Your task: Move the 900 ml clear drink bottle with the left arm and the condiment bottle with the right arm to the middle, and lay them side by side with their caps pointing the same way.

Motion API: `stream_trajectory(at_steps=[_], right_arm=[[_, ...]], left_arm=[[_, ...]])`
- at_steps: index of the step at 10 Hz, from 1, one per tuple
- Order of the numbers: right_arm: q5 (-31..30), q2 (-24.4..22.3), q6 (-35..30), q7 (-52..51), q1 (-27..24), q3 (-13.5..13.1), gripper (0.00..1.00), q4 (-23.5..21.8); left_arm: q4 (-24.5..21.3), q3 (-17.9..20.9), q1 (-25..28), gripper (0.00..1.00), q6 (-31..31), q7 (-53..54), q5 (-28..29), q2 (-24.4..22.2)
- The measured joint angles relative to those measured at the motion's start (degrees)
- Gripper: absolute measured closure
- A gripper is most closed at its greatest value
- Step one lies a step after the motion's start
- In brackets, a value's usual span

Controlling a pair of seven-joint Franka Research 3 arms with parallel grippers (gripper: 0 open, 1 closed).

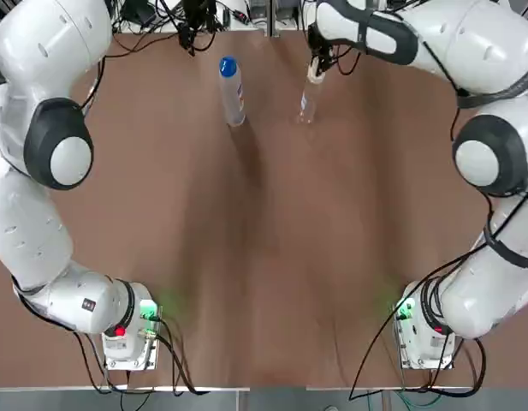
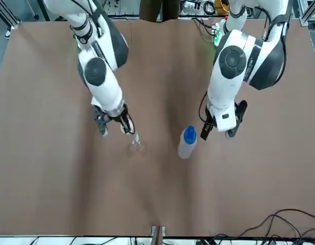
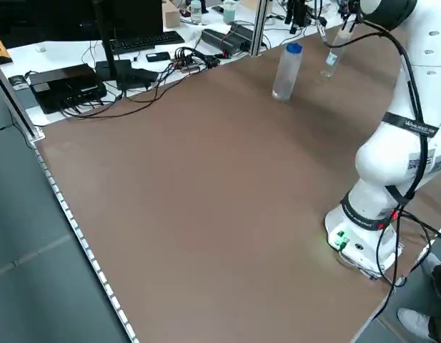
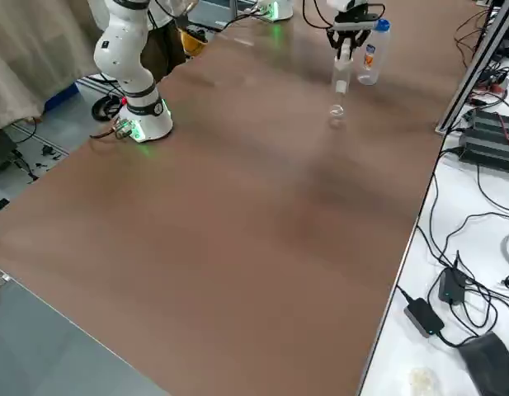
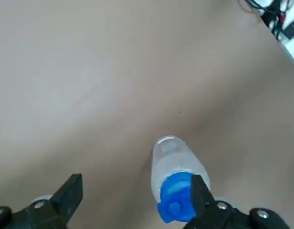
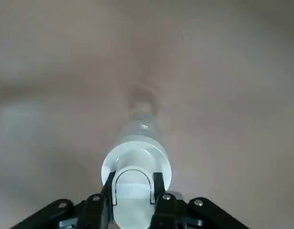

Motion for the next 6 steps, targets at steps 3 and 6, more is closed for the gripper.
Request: stream_trajectory(at_steps=[3, 6], right_arm=[[0.0, 1.9, -3.4, 4.8, 2.5, 0.0, 0.66, 2.5], [0.1, 2.3, -4.0, 6.7, 3.2, 0.0, 0.66, 3.2]], left_arm=[[-0.2, -0.1, 1.9, 0.00, 1.8, 22.7, 0.0, 0.0], [-0.3, -0.5, 2.1, 0.00, 2.3, 43.8, 0.0, 0.0]])
